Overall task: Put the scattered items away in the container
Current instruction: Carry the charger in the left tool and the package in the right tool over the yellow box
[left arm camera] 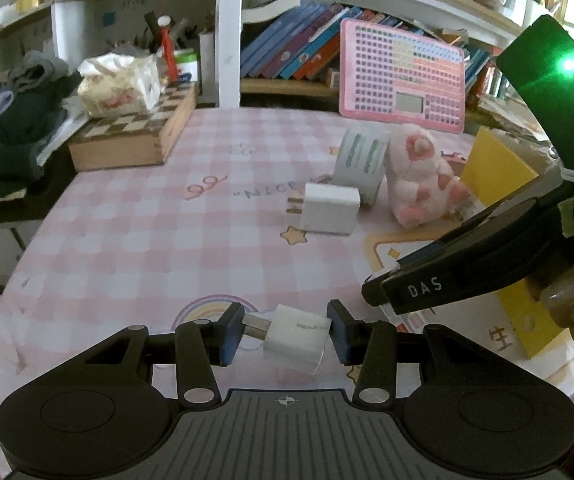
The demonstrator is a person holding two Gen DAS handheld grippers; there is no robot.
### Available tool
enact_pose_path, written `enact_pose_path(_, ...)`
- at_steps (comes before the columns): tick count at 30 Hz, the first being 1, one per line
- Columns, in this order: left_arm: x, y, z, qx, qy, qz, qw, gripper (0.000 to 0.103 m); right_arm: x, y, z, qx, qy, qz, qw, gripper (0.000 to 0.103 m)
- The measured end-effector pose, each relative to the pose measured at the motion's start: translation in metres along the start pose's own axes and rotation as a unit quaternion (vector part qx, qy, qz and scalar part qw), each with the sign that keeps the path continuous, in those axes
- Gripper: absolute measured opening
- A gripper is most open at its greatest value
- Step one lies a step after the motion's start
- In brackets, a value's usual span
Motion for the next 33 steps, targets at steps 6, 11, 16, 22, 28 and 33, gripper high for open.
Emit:
enact_pose_path(6, 0.008, 0.026, 0.002, -0.007, -0.005, 0.027, 0.9996, 0.044, 0.001, 0.028, 0.001, -0.003, -0.006, 0.028, 1.0, 0.029)
enact_pose_path(11, 0.015, 0.049, 0.006, -0.019, -0.026, 0.046, 0.9984, 0.044, -0.003, 0.059, 0.004, -0.006, -0.023, 0.056, 0.998, 0.029)
enact_pose_path(16, 0.017, 0.07, 0.013, -0.039, -0.045, 0.057, 0.9966, 0.044, -0.014, 0.089, 0.004, -0.008, -0.047, 0.08, 0.996, 0.029)
enact_pose_path(22, 0.019, 0.092, 0.023, -0.062, -0.072, 0.069, 0.993, 0.044, -0.032, 0.117, 0.007, -0.019, -0.081, 0.096, 0.992, 0.029)
enact_pose_path(28, 0.016, 0.11, 0.033, -0.089, -0.094, 0.074, 0.9888, 0.044, -0.056, 0.142, 0.008, -0.027, -0.117, 0.106, 0.987, 0.029)
enact_pose_path(33, 0.011, 0.117, 0.045, -0.11, -0.114, 0.072, 0.9847, 0.044, -0.073, 0.155, 0.007, -0.038, -0.144, 0.11, 0.983, 0.029)
Point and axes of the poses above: each gripper's, at about its wrist camera, not at the fingertips, and y roughly against the way its jaws point, z to its right, x to its top, the point moved 5 cm from there along -y, roughly the way its jaws point, and after that the axes turned 11 degrees about -x, right-handed, at the moved point
